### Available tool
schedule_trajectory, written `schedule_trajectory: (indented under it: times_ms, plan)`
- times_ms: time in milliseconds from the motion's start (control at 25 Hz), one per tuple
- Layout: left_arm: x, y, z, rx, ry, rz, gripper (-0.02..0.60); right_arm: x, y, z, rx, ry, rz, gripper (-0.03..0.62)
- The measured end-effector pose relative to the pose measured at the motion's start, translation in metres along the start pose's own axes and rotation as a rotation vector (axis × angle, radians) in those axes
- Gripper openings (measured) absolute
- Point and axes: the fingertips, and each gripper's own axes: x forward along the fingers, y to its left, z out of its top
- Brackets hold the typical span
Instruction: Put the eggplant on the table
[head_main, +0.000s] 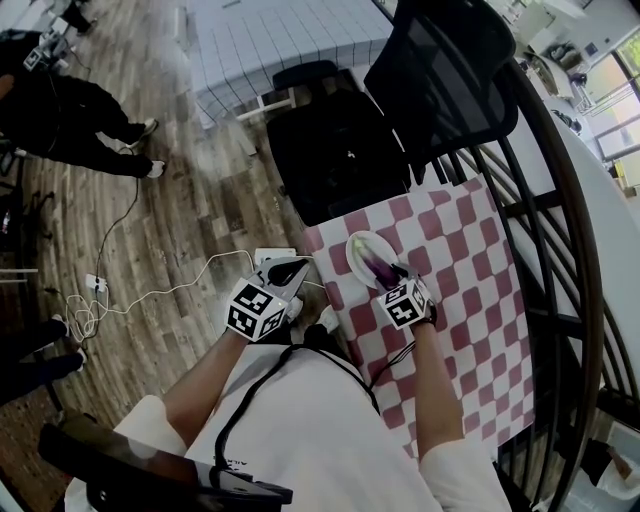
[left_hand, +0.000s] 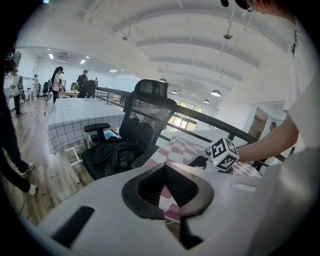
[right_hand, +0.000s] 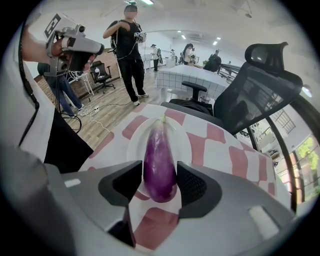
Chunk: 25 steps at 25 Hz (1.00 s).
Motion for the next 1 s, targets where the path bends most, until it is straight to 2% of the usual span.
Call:
schedule_trajectory:
  times_ms: [240, 1000]
  plan:
    - [-0.001, -0.001, 0.001, 0.000, -0.005, -0.010, 0.006, -0.003, 0.002, -0.001, 0.014, -0.003, -0.006, 0.250]
    - [-0.005, -0.006, 0.013, 0.047, -0.014, -0.088, 0.006, -0.031, 0.001, 0.007, 0.117, -0.061, -0.097, 0.249]
